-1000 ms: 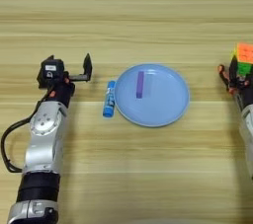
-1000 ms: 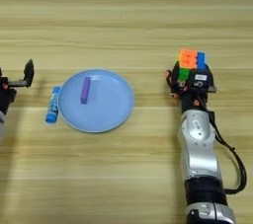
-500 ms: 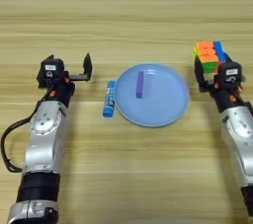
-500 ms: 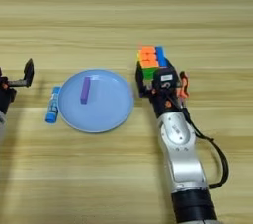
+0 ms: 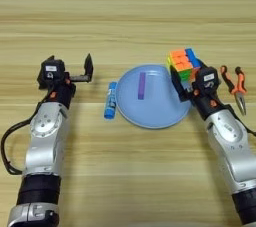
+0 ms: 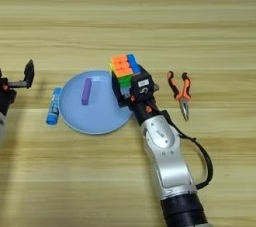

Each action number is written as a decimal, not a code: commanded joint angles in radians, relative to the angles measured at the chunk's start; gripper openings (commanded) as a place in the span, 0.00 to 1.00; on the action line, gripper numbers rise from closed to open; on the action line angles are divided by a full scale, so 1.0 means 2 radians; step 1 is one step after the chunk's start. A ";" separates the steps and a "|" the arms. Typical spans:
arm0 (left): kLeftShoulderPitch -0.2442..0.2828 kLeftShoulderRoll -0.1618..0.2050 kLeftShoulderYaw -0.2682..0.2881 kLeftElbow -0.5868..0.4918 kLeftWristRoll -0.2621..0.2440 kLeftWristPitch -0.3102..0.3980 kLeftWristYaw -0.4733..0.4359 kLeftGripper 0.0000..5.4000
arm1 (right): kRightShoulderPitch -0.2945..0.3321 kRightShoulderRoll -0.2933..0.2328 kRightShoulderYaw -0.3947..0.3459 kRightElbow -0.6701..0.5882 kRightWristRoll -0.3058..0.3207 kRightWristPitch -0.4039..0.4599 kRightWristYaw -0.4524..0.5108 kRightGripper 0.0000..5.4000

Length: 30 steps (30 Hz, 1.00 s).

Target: Move the objects on the table

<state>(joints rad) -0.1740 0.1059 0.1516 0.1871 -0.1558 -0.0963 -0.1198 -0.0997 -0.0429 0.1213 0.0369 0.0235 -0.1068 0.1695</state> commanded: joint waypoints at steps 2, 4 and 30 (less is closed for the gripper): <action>0.000 0.001 -0.002 -0.003 0.006 0.001 0.003 1.00 | -0.001 0.000 0.005 0.006 0.003 0.017 0.012 0.62; -0.001 0.001 -0.003 -0.003 0.006 0.001 0.003 1.00 | -0.002 0.001 0.006 0.010 0.003 0.021 0.015 0.62; 0.001 -0.001 -0.005 -0.004 0.007 0.000 0.005 1.00 | -0.005 0.005 0.032 0.043 -0.003 0.042 0.043 0.62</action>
<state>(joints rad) -0.1740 0.1045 0.1473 0.1871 -0.1553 -0.0963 -0.1160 -0.1030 -0.0333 0.1851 0.1163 0.0221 -0.0323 0.2497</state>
